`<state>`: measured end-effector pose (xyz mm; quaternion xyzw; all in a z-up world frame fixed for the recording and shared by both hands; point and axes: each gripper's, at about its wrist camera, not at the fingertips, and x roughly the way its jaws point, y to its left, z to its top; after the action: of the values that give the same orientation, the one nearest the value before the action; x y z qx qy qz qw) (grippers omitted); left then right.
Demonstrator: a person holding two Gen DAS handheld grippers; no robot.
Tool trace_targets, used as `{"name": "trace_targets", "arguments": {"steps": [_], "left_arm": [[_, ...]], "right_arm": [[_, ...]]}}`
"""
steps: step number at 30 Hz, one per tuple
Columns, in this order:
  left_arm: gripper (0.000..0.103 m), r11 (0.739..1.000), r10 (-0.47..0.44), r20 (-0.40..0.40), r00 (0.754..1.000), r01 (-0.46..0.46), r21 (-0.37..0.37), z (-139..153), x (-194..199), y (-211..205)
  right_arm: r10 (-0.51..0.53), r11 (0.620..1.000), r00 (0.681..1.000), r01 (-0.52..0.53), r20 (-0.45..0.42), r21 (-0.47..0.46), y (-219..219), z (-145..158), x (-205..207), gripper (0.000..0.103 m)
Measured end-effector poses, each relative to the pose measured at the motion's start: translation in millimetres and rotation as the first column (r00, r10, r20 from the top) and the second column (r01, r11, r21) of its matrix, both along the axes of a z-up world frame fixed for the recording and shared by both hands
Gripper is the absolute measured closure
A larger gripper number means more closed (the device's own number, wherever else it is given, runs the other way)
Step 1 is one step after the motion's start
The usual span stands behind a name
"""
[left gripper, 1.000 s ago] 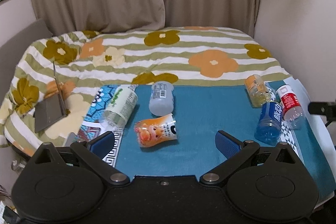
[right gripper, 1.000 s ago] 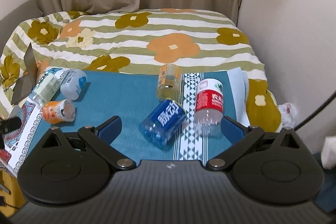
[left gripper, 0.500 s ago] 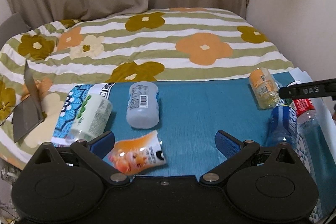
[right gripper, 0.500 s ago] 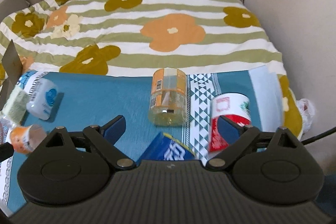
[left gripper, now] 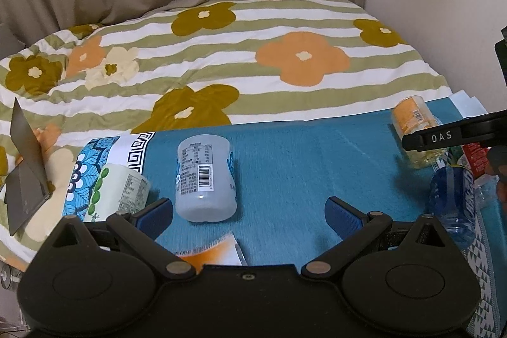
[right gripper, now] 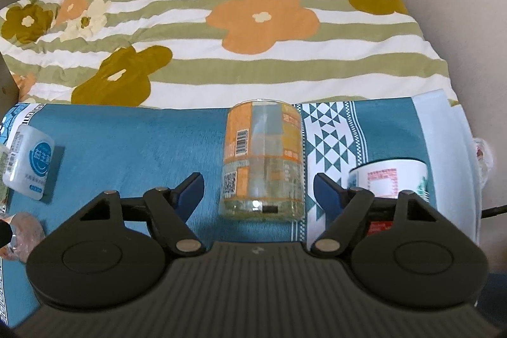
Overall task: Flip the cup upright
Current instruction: 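Move the right tool to the orange-labelled clear cup and close around it, then lift the cup with the right tool, set it on the cloth, open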
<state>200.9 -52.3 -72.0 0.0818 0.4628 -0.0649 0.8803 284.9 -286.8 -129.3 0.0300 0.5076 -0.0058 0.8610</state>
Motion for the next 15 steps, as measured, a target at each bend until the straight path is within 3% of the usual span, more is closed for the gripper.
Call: {"name": "trace_targets", "arguments": {"steps": [6,15], "left_arm": [[0.000,1.000,-0.003,-0.017,1.000,0.003,0.004,-4.3,7.0,2.6],[0.000,1.000,0.003,-0.010,1.000,-0.002,0.012,-2.3,9.6,3.9]], "right_arm": [[-0.006,1.000,1.000,0.006,-0.012,0.002,0.8,-7.0,7.7,0.027],[0.001,1.000,1.000,-0.001,0.006,0.019,4.1,-1.2,6.9,0.029]]}}
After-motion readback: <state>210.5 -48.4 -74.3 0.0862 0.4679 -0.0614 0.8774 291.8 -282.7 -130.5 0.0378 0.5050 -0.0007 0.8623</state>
